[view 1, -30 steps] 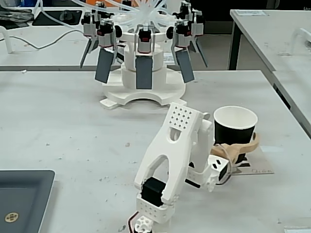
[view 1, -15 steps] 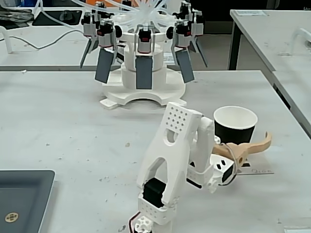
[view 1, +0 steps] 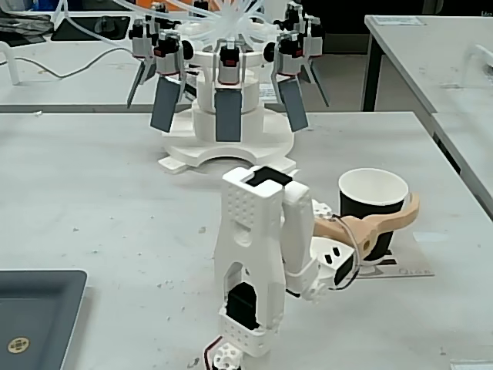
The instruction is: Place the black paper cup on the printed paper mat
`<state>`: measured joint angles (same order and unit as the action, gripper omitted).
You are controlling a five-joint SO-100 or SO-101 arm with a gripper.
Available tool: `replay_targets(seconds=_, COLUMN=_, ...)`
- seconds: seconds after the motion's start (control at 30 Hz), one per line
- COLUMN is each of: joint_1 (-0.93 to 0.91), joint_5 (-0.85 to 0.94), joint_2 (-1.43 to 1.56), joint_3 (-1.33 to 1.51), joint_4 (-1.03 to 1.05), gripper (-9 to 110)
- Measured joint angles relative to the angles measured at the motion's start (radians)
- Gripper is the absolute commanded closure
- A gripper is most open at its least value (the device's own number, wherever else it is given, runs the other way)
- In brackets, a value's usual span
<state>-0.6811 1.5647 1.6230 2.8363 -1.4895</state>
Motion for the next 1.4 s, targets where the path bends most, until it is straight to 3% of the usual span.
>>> replay_targets(seconds=0.63, joint_1=0.213, joint_5=0.000, joint_2=0.433, joint_3=0.268, joint_4=0.026, gripper=64)
replay_targets(seconds=1.0, joint_1=0.437, joint_5=0.000, joint_2=0.520, joint_3=0.272, joint_4=0.044, gripper=73)
replay_targets(seconds=1.4, joint_1=0.660, joint_5=0.003, joint_2=0.529, joint_3=0.272, joint_4=0.179, gripper=75)
